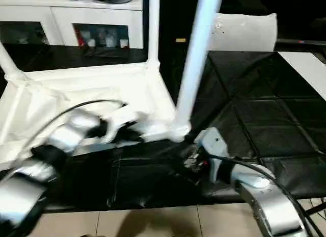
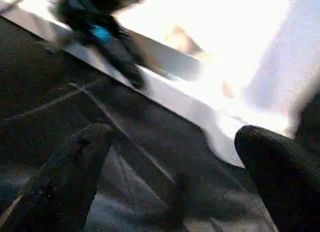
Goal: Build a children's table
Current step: Rotate table base, then rotate leg to tighten
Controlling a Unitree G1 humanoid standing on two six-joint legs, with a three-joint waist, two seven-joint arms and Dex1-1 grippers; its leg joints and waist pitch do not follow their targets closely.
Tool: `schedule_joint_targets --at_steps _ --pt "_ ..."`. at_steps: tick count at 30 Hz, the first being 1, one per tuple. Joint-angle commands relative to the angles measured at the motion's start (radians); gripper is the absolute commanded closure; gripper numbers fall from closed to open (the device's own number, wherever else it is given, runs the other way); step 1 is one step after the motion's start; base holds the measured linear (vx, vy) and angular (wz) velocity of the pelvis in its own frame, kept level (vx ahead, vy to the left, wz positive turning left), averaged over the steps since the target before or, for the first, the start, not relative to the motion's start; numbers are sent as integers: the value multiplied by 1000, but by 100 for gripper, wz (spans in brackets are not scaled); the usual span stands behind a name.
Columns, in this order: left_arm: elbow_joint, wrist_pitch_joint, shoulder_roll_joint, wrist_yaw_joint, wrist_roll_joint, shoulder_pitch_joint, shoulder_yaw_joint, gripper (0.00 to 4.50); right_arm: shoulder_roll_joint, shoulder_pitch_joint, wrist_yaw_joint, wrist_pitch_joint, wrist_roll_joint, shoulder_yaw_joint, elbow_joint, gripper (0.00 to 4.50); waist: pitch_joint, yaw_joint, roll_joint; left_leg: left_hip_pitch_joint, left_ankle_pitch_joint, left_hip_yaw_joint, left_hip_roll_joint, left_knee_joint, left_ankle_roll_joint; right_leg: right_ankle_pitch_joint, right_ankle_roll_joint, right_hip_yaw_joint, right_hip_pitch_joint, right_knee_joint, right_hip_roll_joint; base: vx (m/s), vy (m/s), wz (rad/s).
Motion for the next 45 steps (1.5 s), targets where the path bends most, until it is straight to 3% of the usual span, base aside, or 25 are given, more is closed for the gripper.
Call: schedule_joint_targets --at_steps 1,4,5,6,7,11,16,21,27,39,40,44,45 --pt "-68 -22 35 -65 -65 58 22 445 -12 1 -1 -7 10 -35 5 0 -50 4 -11 -7 -67 13 33 -71 70 -18 -263 15 56 -52 -46 0 0 0" --pt "-211 12 121 -122 -94 153 35 445 -17 0 1 -5 13 -47 5 0 -48 -4 -8 -4 -95 13 37 -76 55 -64 -250 13 48 -52 -44 0 0 0" --pt "-255 17 147 -130 -99 184 40 445 -18 -1 3 -6 12 -46 8 0 -46 -7 -15 -5 -104 15 36 -76 55 -78 -247 13 46 -55 -41 0 0 0" --pt "-279 19 162 -133 -102 200 43 445 -18 -2 4 -7 12 -46 9 0 -47 -8 -9 -6 -110 14 37 -77 51 -91 -245 13 47 -52 -44 0 0 0" --pt "-291 19 170 -132 -101 209 44 445 -18 -4 5 -9 12 -44 12 0 -45 -10 -10 -3 -119 16 35 -77 50 -108 -239 13 42 -57 -40 0 0 0" --pt "-349 55 161 -86 -96 239 62 445 -1 -29 12 -14 7 -20 29 0 -46 -11 -15 -6 -108 15 35 -77 48 -113 -227 13 42 -55 -42 0 0 0" --pt "-362 70 120 -55 -107 216 48 392 15 -46 12 -11 -3 -3 29 0 -51 -7 -11 -4 -59 18 31 -70 61 -36 -242 13 43 -50 -41 0 0 0" --pt "-341 16 85 -36 -109 197 38 380 6 -37 17 -9 -3 -5 17 0 -56 4 -12 -4 -8 20 28 -63 82 81 -258 14 48 -41 -38 0 0 0" --pt "-313 16 69 -27 -85 180 14 380 6 -31 14 -7 -7 -3 8 0 -51 4 -9 -4 -59 19 30 -68 63 -2 -248 14 47 -47 -39 0 0 0" --pt "-241 -26 88 -20 -32 157 -25 380 9 -44 14 -5 -14 3 10 0 -49 5 -15 -6 -109 18 29 -72 36 -104 -213 16 43 -55 -39 0 0 0" --pt "-238 -22 87 -20 -38 155 -22 407 9 -46 15 -5 -14 4 12 0 -48 5 -16 -6 -113 18 30 -72 34 -112 -211 16 43 -56 -39 0 0 0" --pt "-240 -24 85 -33 -67 152 -10 418 12 -52 18 -7 -16 7 18 0 -49 6 -16 -7 -106 17 29 -72 32 -112 -208 16 42 -55 -39 0 0 0" --pt "-240 -24 85 -33 -67 152 -10 440 12 -52 18 -7 -16 7 18 0 -51 6 -16 -7 -94 17 29 -71 35 -91 -211 16 42 -53 -39 0 0 0"
